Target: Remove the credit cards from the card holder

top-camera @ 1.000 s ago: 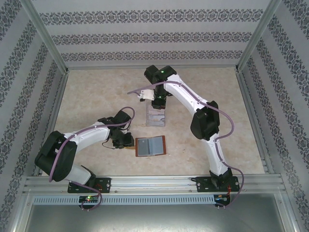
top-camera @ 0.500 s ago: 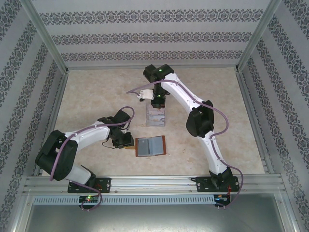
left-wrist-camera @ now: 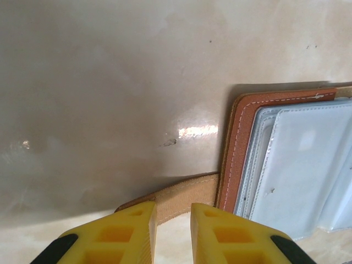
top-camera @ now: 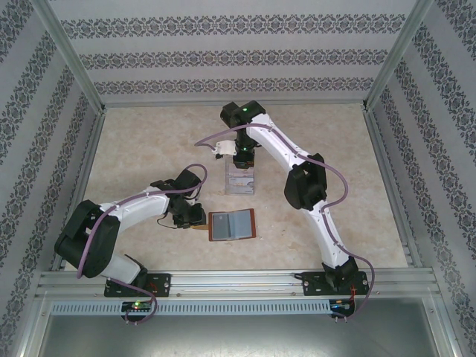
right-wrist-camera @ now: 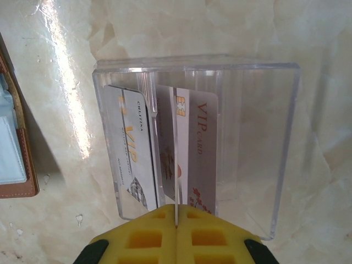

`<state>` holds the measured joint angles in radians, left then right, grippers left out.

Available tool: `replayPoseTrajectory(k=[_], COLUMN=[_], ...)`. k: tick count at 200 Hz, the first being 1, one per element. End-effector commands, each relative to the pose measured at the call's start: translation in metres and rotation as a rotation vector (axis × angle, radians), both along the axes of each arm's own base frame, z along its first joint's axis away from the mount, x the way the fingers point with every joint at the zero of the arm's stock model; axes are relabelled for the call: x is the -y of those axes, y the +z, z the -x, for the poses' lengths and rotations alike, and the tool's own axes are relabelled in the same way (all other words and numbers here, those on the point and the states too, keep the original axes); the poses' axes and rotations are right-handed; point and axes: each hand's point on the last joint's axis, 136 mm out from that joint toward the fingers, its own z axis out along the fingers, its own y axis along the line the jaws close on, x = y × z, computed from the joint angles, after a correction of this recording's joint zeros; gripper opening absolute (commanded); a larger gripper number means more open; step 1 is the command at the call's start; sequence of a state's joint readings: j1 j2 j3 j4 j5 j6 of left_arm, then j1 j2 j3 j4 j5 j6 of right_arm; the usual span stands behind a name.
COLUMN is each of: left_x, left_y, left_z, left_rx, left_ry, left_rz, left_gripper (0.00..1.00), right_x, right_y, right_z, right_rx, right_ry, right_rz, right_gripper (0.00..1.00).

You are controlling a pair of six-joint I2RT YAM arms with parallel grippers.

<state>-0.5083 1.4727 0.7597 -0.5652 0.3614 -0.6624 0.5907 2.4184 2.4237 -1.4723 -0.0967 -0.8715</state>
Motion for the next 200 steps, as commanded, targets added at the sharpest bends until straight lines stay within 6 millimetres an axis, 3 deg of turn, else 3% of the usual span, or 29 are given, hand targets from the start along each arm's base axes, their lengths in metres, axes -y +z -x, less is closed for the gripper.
replayPoseTrajectory(k=[1, 81, 103, 126, 200], left_x=[-0.002, -0.002, -0.002, -0.002, 0.000], left_y=[0.003, 0.004, 0.006, 0.007, 0.014], left_z=[-0.005, -0.005, -0.006, -0.006, -0.009], left_rx=[-0.007, -0.008, -0.003, -0.001, 0.016], left_ry=[0.027, 0.030, 0.032, 0.032, 0.030], left_rz=[-0.004, -0.005, -0.005, -0.002, 0.006], left_gripper=[0.23, 0.23, 0.23, 0.23, 0.23], right_x=[0.005, 0.005, 0.005, 0.005, 0.009], right_y=[-0.011, -0.026, -0.027, -0.020, 0.014], right_z=[0.003, 0.012, 0.011, 0.006, -0.011], right_rx=[-0.050, -0.115, -0.114, -0.081, 0.047], right_ry=[0.013, 0.022, 0.020, 0.009, -0.024], right_rz=[0.018, 0.022, 0.024, 0.021, 0.012], right_gripper=[0.00, 0.00, 0.07, 0.13, 0.16])
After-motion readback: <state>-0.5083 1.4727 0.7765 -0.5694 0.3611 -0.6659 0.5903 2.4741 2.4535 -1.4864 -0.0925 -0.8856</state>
